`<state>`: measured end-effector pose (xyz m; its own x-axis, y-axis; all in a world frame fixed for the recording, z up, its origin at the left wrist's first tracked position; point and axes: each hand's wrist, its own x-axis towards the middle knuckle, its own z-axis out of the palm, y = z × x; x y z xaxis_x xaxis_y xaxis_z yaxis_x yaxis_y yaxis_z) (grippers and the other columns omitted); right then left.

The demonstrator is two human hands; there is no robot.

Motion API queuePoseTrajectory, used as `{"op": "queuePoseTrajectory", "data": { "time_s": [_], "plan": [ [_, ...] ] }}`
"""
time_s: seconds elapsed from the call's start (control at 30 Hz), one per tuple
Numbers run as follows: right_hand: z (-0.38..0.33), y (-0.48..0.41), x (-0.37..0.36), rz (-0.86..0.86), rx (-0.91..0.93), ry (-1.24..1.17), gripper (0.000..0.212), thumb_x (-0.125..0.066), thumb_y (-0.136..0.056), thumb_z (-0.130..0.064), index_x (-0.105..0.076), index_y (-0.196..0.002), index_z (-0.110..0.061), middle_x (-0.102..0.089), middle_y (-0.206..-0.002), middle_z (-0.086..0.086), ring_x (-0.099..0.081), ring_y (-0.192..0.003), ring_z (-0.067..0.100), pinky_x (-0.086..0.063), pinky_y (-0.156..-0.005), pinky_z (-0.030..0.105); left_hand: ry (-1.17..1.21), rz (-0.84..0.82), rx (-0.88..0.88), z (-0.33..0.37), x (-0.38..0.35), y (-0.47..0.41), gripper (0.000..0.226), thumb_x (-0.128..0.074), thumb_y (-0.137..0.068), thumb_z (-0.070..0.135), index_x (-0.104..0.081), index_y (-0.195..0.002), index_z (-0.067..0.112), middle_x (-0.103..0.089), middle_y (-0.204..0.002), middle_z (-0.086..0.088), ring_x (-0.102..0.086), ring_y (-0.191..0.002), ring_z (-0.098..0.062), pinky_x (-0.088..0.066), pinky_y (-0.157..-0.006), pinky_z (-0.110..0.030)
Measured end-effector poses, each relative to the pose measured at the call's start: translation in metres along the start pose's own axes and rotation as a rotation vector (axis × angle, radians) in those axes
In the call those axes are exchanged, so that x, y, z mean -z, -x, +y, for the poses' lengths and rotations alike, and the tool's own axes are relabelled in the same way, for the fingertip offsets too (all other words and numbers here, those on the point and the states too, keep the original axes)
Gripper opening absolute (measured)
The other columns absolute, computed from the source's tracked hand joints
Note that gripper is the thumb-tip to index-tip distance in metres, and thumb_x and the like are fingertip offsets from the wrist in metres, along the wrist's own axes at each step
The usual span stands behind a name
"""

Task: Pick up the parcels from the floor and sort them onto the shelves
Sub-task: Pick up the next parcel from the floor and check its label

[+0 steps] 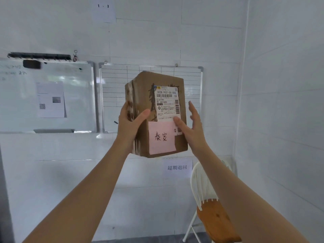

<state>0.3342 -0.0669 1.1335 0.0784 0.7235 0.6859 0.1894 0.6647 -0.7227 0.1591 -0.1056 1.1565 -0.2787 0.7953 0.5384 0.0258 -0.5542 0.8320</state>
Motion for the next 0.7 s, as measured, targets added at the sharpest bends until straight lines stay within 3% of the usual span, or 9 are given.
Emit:
{"op": "queuePoseTrajectory", "data": {
  "time_s": [0.07, 0.13, 0.2, 0.27, 0.47, 0.6, 0.7],
  "plan": [
    [0.001, 0.0, 0.009, -0.134, -0.08, -0.125, 0.09, -0.072, -0.073, -0.052, -0.028, -0.15, -0.035, -0.042, -0.152, -0.001, -0.047, -0.135, 0.022, -0.045, -0.107, 0.047, 0.083, -0.065, 0.03, -0.005, 0.007, -0.001, 0.081, -0.069, -0.075, 0.038, -0.029, -0.144, 0.03, -0.046, -0.14, -0.001, -0.05, -0.121, -0.023, -0.044, -0.088, -0.034],
    [-0.002, 0.0, 0.011, -0.264, -0.129, -0.262, 0.076, -0.07, -0.081, -0.04, -0.034, -0.147, -0.028, -0.058, -0.137, 0.002, -0.064, -0.116, 0.019, -0.058, -0.088, 0.034, 0.137, -0.121, 0.027, -0.008, 0.009, 0.0, 0.084, -0.064, -0.068, 0.043, -0.031, -0.144, 0.03, -0.05, -0.14, -0.002, -0.057, -0.115, -0.018, -0.045, -0.079, -0.027],
    [-0.003, 0.001, 0.007, -0.345, -0.174, -0.39, 0.059, -0.062, -0.09, -0.029, -0.039, -0.144, -0.023, -0.066, -0.126, 0.003, -0.071, -0.101, 0.015, -0.06, -0.077, 0.028, 0.165, -0.177, 0.01, -0.01, 0.007, 0.0, 0.077, -0.055, -0.071, 0.044, -0.034, -0.142, 0.028, -0.058, -0.131, -0.002, -0.066, -0.098, -0.009, -0.051, -0.071, -0.023],
    [-0.003, 0.003, 0.002, -0.367, -0.219, -0.495, 0.06, -0.061, -0.087, -0.03, -0.04, -0.143, -0.023, -0.067, -0.128, 0.006, -0.072, -0.1, 0.018, -0.061, -0.079, 0.033, 0.213, -0.226, 0.02, -0.013, 0.005, -0.002, 0.072, -0.05, -0.074, 0.045, -0.036, -0.141, 0.026, -0.065, -0.12, -0.002, -0.071, -0.087, -0.009, -0.055, -0.066, -0.023],
    [0.0, 0.005, -0.003, -0.379, -0.234, -0.598, 0.064, -0.059, -0.085, -0.03, -0.04, -0.144, -0.021, -0.062, -0.135, 0.012, -0.071, -0.102, 0.02, -0.06, -0.078, 0.033, 0.148, -0.291, 0.044, -0.017, 0.006, -0.006, 0.081, -0.05, -0.074, 0.053, -0.02, -0.147, 0.034, -0.058, -0.133, 0.001, -0.069, -0.097, -0.01, -0.056, -0.074, -0.025],
    [0.0, 0.003, -0.006, -0.403, -0.22, -0.595, 0.065, -0.059, -0.084, -0.027, -0.039, -0.145, -0.022, -0.064, -0.131, 0.009, -0.072, -0.1, 0.019, -0.06, -0.075, 0.032, 0.193, -0.278, 0.057, -0.023, 0.009, -0.011, 0.084, -0.053, -0.073, 0.051, -0.02, -0.148, 0.033, -0.057, -0.134, -0.003, -0.067, -0.103, -0.02, -0.055, -0.083, -0.034],
    [-0.001, 0.0, -0.006, -0.409, -0.224, -0.571, 0.068, -0.061, -0.081, -0.025, -0.038, -0.145, -0.023, -0.067, -0.125, 0.005, -0.074, -0.094, 0.016, -0.061, -0.073, 0.031, 0.222, -0.264, 0.06, -0.024, 0.011, -0.012, 0.08, -0.053, -0.074, 0.05, -0.024, -0.146, 0.032, -0.06, -0.131, -0.004, -0.068, -0.099, -0.021, -0.056, -0.076, -0.033]
  ]
}}
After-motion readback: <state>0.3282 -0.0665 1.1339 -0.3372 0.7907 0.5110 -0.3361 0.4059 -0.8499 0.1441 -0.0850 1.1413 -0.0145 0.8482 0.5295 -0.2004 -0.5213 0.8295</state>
